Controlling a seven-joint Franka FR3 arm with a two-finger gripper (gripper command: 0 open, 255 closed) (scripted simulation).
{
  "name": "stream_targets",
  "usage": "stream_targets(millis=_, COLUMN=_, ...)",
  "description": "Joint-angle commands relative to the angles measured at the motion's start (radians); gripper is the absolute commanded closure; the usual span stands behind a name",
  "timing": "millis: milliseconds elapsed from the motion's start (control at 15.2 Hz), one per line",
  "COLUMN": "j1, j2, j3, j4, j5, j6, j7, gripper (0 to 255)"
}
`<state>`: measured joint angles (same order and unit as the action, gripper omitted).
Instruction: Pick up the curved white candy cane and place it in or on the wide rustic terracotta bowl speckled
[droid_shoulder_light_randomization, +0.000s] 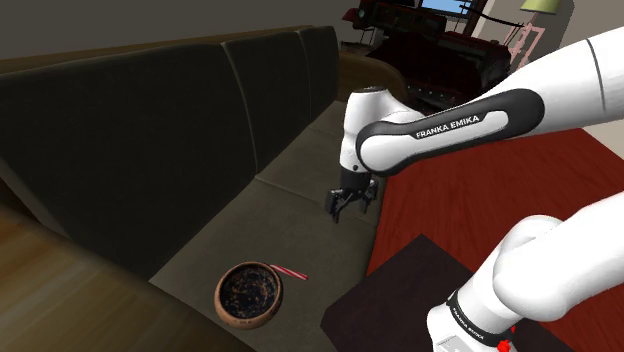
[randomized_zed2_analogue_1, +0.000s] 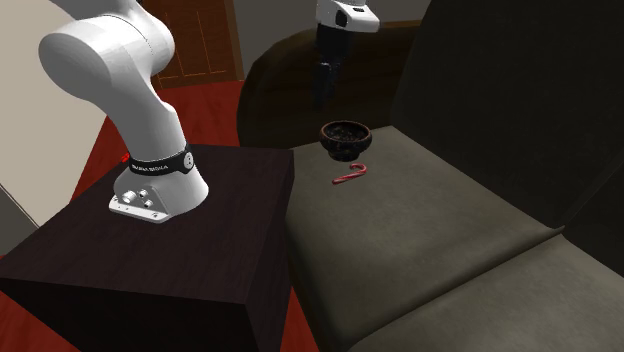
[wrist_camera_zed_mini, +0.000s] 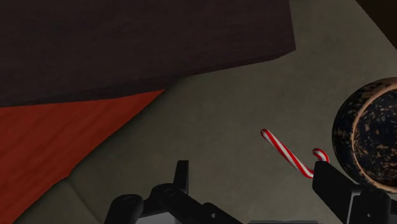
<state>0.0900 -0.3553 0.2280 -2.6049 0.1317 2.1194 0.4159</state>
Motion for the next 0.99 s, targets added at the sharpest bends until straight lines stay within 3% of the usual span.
stream_targets(millis=0, j1=0.002, j2=0.079, j3=0.022, j4=0.007, j5=-0.002, j6=0.080, j7=0.030, gripper=0)
stream_targets(millis=264, j1=0.006, j2=0.244, j3=0.061, j4=0.046, j5=-0.030, j6=0.215, j7=0.103, gripper=0)
stream_targets(millis=594, j1=0.020, j2=0.461, j3=0.082, j4=0.129, j5=-0.114, j6=0.355, j7=0.217, gripper=0)
stream_targets(millis=924, j1=0.032, j2=0.536, j3=0.073, j4=0.132, j5=-0.151, j6=0.425, j7=0.249, gripper=0)
